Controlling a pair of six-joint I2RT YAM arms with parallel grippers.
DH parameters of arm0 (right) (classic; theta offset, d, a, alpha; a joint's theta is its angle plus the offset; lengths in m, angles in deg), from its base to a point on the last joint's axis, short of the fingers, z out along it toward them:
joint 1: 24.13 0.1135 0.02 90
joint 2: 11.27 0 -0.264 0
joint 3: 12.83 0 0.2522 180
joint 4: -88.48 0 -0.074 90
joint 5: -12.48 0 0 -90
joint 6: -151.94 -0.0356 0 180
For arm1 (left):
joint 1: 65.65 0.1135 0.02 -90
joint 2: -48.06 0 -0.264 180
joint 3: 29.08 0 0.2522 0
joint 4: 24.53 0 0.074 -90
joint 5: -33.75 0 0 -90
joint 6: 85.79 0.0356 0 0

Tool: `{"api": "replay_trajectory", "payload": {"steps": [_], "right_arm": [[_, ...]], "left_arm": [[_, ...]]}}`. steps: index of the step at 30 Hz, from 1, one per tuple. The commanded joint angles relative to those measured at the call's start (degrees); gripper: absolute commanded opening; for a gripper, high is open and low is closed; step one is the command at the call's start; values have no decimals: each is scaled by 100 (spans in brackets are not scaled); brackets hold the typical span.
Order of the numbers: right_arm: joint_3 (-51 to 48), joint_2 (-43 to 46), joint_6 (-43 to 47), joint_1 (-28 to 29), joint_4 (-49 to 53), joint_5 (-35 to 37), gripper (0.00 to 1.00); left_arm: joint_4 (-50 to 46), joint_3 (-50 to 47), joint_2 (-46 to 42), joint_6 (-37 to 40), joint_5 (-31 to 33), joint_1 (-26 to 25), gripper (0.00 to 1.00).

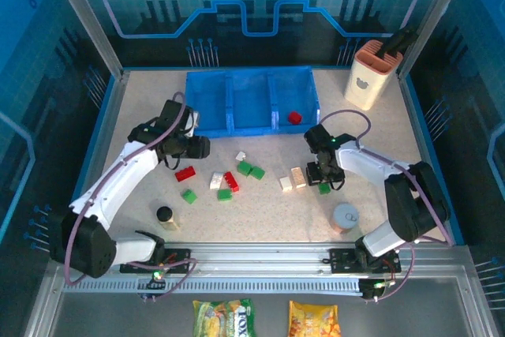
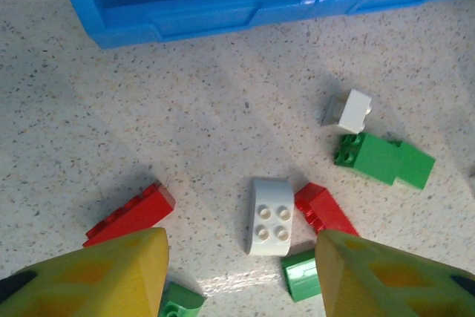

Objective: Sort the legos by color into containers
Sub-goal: Pick up the lego from the middle-right of the table.

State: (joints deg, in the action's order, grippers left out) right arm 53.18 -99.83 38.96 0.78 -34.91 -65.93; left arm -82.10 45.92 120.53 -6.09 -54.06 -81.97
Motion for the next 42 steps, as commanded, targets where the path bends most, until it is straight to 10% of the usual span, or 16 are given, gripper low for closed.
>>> {"api": "replay_trajectory", "payload": {"steps": [1, 24, 42], "right_arm": [[-13, -211, 13, -103, -36, -78, 53], [424, -531, 41, -88, 232, -57, 31], [3858, -2078, -208, 1124, 1297, -103, 31]], "left_arm": [[388, -329, -350, 325, 97, 84, 56], [718, -524, -593, 376, -173, 440, 56], [847, -585, -817, 319, -358, 674, 58]]}}
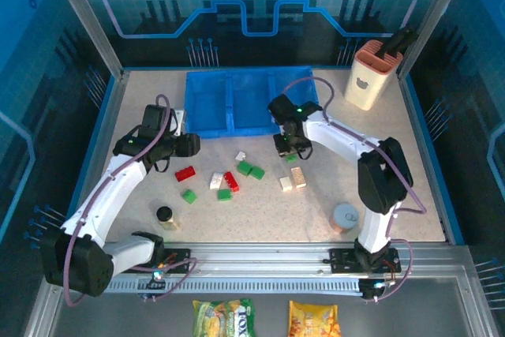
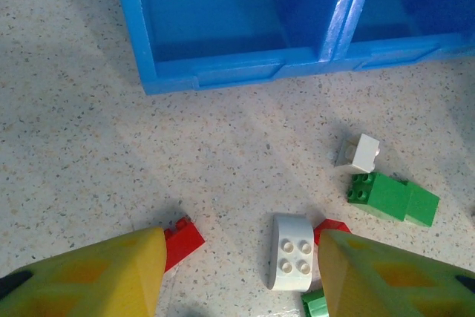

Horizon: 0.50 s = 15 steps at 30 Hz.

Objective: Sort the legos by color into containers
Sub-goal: Place the lego in the container.

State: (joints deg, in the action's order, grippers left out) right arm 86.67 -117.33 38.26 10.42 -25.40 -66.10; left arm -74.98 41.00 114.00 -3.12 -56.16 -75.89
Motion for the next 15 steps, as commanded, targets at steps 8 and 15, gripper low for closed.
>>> {"api": "replay_trajectory", "payload": {"steps": [8, 15], "right_arm": [[2412, -1511, -251, 377, 534, -148, 30], [3559, -2308, -283, 344, 366, 285, 30]], "left_arm": [[157, -118, -176, 30, -142, 75, 58], [179, -134, -160, 30, -90, 75, 58]]}}
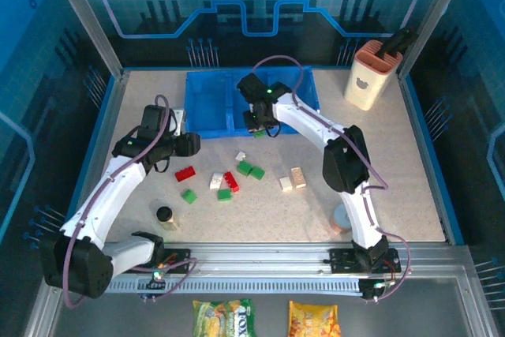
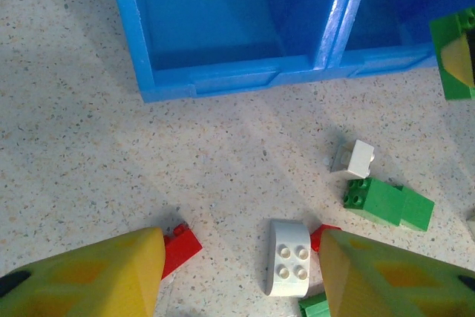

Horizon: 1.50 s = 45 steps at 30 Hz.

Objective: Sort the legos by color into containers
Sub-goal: Place the lego in the container.

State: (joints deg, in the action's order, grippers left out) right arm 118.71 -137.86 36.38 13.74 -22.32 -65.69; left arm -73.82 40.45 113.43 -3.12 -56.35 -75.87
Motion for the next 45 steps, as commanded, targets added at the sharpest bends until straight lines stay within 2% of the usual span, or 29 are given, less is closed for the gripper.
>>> {"api": "replay_trajectory", "payload": {"steps": [1, 16, 25, 38, 45], "right_arm": [[455, -331, -90, -5, -11, 265, 30], [728, -1099, -304, -343, -1150, 166, 30], [879, -1465, -502, -340, -1268, 13, 32], [779, -1011, -490, -255, -1224, 150, 46], [454, -499, -406, -213, -1154, 179, 47]], "left_arm": [[64, -84, -119, 22, -58, 73, 58], [99, -154, -155, -50, -78, 73, 58], [120, -153, -124, -50, -109, 73, 59], [93, -137, -146, -40, -76, 73, 59], [108, -136, -146, -44, -91, 73, 59]]}}
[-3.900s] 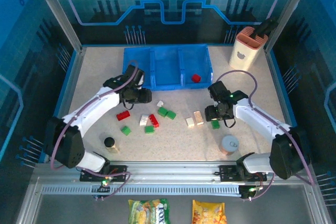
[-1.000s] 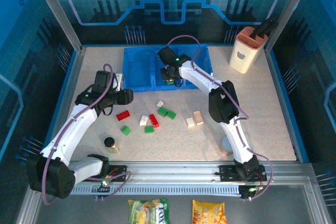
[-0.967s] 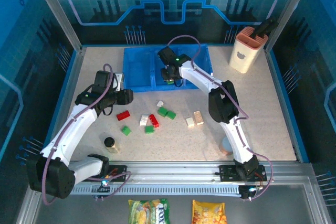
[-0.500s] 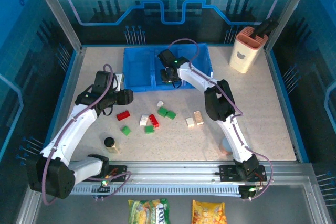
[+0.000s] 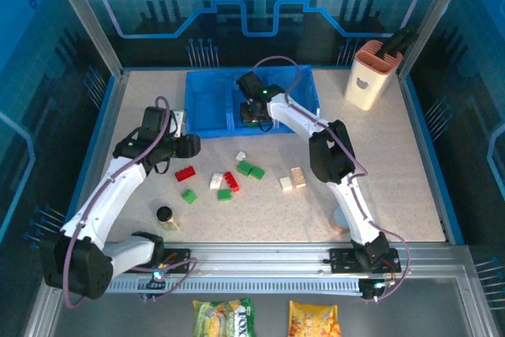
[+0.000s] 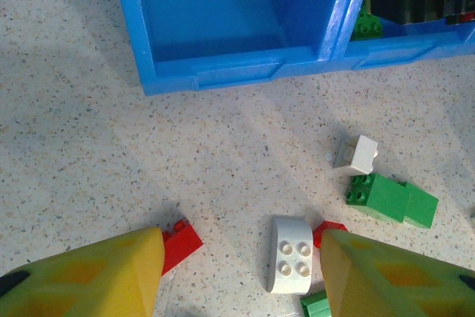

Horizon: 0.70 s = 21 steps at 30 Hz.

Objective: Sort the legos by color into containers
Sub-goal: Place the lego in the container.

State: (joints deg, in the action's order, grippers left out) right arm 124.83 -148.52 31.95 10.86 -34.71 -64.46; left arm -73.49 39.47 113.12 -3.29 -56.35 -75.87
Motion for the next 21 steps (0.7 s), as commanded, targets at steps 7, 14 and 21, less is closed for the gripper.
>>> {"api": "replay_trajectory", "payload": {"steps": [7, 14, 21], "right_arm": [[-843, 1206, 211, 82, 102, -58, 47], [-1918, 2088, 362, 120, 117, -198, 47], [-3010, 2811, 432, 266, 198, -167, 47]], "left_arm": [[58, 12, -57, 8, -82, 73, 59], [-19, 59, 98, 11, -183, 73, 59], [-125, 67, 288, 19, -249, 73, 57]]}}
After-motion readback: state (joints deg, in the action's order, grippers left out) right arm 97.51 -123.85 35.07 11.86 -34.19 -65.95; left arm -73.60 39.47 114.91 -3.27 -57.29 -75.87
